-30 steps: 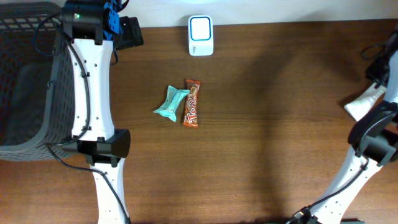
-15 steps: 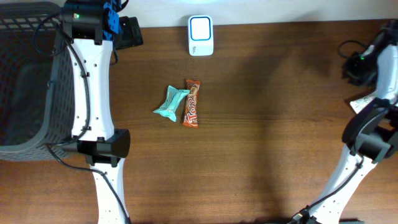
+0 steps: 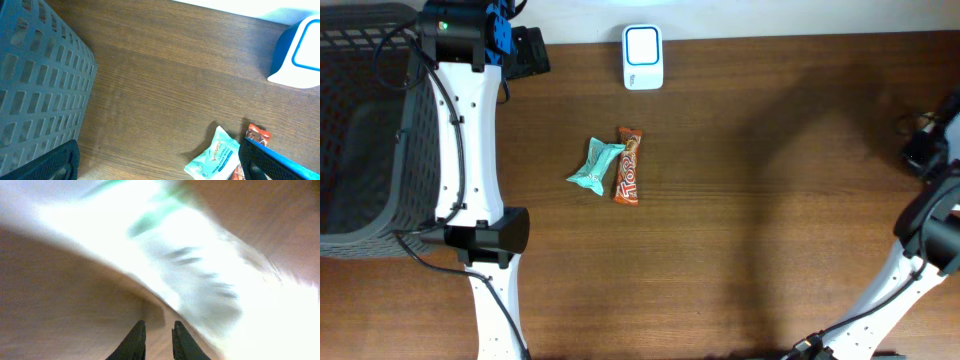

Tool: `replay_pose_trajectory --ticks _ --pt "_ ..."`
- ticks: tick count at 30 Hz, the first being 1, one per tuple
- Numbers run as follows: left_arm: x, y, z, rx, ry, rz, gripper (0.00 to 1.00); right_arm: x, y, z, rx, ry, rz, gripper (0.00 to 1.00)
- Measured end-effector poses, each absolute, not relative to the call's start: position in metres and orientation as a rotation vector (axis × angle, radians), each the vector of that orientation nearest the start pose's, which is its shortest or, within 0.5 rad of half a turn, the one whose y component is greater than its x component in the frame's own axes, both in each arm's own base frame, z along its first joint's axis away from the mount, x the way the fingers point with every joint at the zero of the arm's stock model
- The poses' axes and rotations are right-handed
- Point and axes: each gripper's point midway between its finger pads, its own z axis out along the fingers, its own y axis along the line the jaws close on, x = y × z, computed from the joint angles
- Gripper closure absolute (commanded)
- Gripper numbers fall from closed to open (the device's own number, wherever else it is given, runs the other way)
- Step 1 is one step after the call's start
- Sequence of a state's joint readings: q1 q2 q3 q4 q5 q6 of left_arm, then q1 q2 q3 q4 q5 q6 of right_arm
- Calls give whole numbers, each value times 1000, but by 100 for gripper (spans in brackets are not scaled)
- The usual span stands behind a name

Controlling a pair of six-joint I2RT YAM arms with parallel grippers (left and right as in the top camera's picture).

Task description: Scan the item barcode

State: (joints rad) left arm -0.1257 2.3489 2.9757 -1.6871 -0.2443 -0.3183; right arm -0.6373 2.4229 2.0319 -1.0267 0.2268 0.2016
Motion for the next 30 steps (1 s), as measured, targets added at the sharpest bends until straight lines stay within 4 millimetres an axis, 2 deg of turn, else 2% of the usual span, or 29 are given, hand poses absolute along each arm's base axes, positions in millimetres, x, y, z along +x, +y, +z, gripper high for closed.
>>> replay_pose_trajectory --ticks 3,6,8,11,13,15,17,23,26,30 --pt "488 -20 284 -331 2568 161 1 373 -347 30 1283 2736 -416 78" --pt "488 -20 284 -331 2567 161 1 392 -351 78 1227 2676 -423 74" --pt "488 -20 284 -331 2568 161 1 414 -341 109 1168 2626 -362 70" --pt "488 -20 284 -331 2568 161 1 449 -303 136 1042 2602 -208 69" --pt "488 -20 284 -331 2568 161 1 465 -278 136 973 2625 -174 74" --pt "488 -20 284 -331 2568 161 1 474 -259 128 924 2656 -164 78" --pt "488 -20 284 -331 2568 161 1 475 -253 114 919 2680 -156 82" --pt "488 -20 284 -331 2568 161 1 457 -279 59 1016 2698 -171 83" --pt "488 -20 284 -331 2568 161 1 453 -305 52 1060 2636 -189 83" --pt "488 -20 284 -331 2568 161 1 442 -346 55 1132 2539 -221 80"
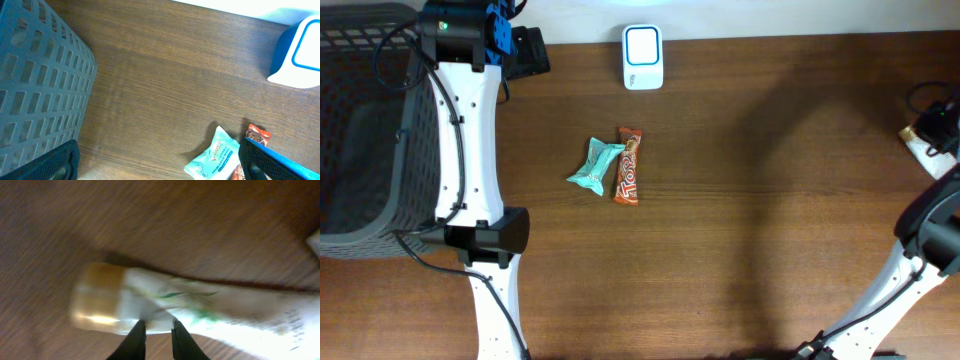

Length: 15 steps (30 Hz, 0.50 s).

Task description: Scan the item barcode

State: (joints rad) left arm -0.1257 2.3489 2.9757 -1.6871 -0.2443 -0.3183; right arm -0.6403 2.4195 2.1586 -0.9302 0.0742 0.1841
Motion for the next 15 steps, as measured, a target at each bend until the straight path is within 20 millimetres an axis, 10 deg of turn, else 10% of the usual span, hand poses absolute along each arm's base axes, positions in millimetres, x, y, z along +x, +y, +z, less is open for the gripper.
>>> replay_pose_trajectory --ticks 7,15 --pt "488 -20 284 -331 2568 161 1 418 -362 64 1209 2547 -217 87" --pt "488 -20 284 -331 2568 161 1 448 -297 66 954 2707 -131 96"
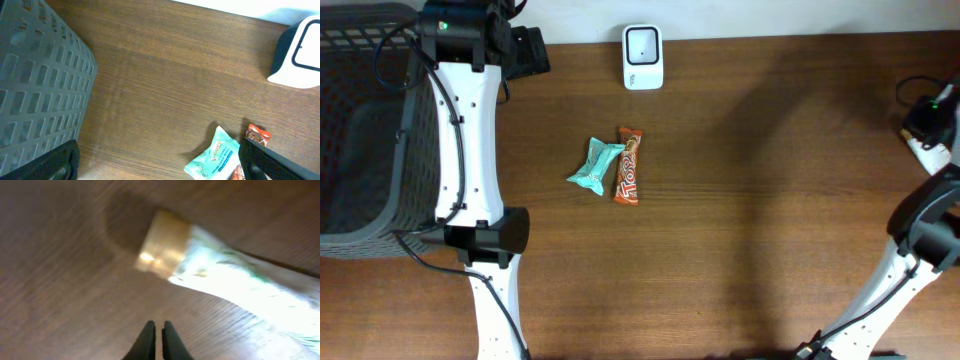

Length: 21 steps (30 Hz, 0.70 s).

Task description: Scan the item barcode

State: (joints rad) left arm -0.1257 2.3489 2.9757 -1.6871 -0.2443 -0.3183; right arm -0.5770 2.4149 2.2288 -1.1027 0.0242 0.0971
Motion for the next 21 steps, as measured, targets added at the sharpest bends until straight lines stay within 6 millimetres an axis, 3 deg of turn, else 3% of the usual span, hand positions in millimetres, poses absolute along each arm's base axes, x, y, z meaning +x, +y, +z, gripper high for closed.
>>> replay_pose_trajectory --ticks 2,4,5,10,13,21 --pt "488 -20 284 -331 2568 161 1 446 -296 46 963 2720 -127 96" --pt "488 -20 284 -331 2568 161 1 445 -301 39 974 2709 -131 96" --pt "488 -20 284 -331 2568 161 1 446 -312 34 988 2677 -143 96" --pt "488 -20 284 -331 2568 161 1 450 -350 39 1019 2549 -194 95" --pt "488 -20 284 -331 2568 161 1 440 -367 40 1058 2526 -239 95" --pt "488 -20 284 -331 2568 161 1 400 -352 28 1116 2702 -257 96"
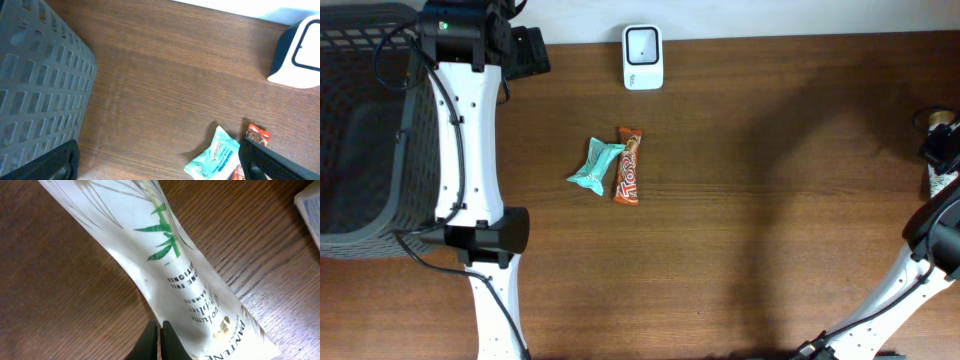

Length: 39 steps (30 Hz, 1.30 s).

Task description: Scan the item barcode

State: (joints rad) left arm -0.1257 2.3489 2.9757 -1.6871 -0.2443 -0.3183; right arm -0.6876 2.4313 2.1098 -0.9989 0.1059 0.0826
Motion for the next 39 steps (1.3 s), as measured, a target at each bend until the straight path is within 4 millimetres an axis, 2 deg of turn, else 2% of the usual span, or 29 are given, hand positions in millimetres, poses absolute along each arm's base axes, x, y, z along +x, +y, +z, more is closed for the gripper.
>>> replay_pose_trajectory --ticks 4,8,11,13,14,15,16,17,20,22,24,25,26,28,29,31,33,34,35,37,39 --pt "488 -20 284 -331 2568 161 1 390 -365 22 1111 2712 -394 96" --pt "488 -20 284 -331 2568 161 1 377 -383 26 1159 2688 -486 96" --pt "488 -20 284 -331 2568 161 1 389 -379 45 1154 2666 -354 91" --pt "488 -20 284 -331 2568 161 1 412 -360 67 1096 2634 -169 85" --pt "488 -20 284 -331 2568 161 1 429 -344 82 1046 2612 -49 80" --pt "488 -20 284 -331 2568 161 1 452 -311 99 959 2594 143 78" --pt "488 -20 284 -331 2568 161 1 466 -282 108 902 2594 285 77" --pt "488 -20 284 -331 2568 162 1 472 -255 111 856 2613 397 77" --pt "488 -19 284 -332 2568 162 1 485 -139 114 693 2744 730 66" --pt "488 -19 284 -333 2567 162 1 488 -96 113 608 2793 807 64" --pt "488 -19 284 -333 2567 162 1 488 -26 102 449 2889 887 64" --pt "488 -19 284 -333 2567 162 1 485 16 92 341 2944 910 63" --pt "488 -19 284 -334 2567 162 1 483 41 86 268 2971 910 60" --pt "488 -19 284 -334 2568 162 1 475 108 71 65 3020 902 60" --pt "488 -19 284 -334 2567 162 1 473 127 67 10 3029 892 60" --pt "488 -19 284 -333 2567 162 1 460 188 54 -117 3060 819 60" --pt "488 -19 284 -334 2568 162 1 454 221 48 -153 3062 767 60" --pt "488 -19 284 -333 2567 162 1 453 228 47 -120 3065 761 60" --pt "488 -19 284 -334 2567 162 1 449 248 47 -154 3055 736 60" --pt "488 -19 284 -334 2567 162 1 448 265 44 -133 3043 661 59" --pt "488 -19 284 -334 2567 162 1 443 274 40 -98 3053 580 60"
